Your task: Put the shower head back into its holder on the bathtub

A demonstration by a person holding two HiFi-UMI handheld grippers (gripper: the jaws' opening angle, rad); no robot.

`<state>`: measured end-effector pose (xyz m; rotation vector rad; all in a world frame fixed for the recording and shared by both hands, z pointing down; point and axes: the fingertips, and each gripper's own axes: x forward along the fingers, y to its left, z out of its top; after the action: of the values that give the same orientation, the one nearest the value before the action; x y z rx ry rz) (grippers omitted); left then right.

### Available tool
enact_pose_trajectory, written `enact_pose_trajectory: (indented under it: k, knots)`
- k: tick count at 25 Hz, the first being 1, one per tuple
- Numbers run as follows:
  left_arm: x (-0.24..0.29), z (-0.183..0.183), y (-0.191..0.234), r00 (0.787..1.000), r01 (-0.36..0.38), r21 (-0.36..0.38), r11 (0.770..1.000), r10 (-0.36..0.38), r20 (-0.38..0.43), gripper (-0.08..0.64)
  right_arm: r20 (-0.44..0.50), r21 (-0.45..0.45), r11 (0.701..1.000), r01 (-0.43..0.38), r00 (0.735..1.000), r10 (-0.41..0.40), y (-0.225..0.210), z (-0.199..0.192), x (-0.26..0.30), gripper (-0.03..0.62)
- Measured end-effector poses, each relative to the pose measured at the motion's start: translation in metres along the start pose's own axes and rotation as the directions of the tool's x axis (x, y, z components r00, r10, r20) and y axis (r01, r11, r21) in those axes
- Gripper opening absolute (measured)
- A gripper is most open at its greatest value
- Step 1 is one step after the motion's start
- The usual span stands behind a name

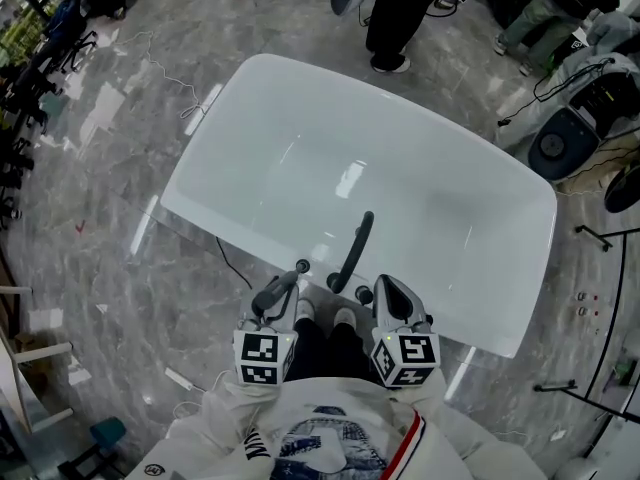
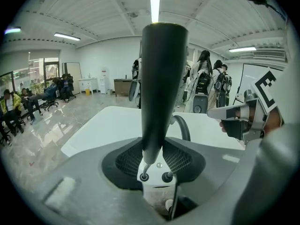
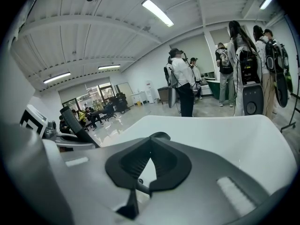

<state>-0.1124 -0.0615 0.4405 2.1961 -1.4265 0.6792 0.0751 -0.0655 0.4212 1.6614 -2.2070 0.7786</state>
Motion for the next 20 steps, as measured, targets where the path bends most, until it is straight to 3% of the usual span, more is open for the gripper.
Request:
enact_pose_trajectory:
  k: [10, 16, 20]
  knots:
    - [0.018, -0.022, 0.002, 0.998, 0.053, -0.004, 0.999, -0.053, -0.029, 0.138, -0.026, 0.052, 0.996, 0.069, 0.997, -0.068, -0.017, -0.035, 0.01, 0.005]
    - [0.027, -0.028, 0.005, 0.999, 0.051, 0.062, 0.997, -0.05, -0.009, 0.138, -0.025, 0.06, 0.994, 0.095, 0.995, -0.094, -0.028, -0.053, 0.024, 0.006]
    - [0.034, -0.037, 0.005, 0.999, 0.051, 0.045, 0.998, -0.051, -0.017, 0.138, -0.025, 0.071, 0.992, 0.107, 0.994, -0.105, -0.034, -0.06, 0.031, 0.006]
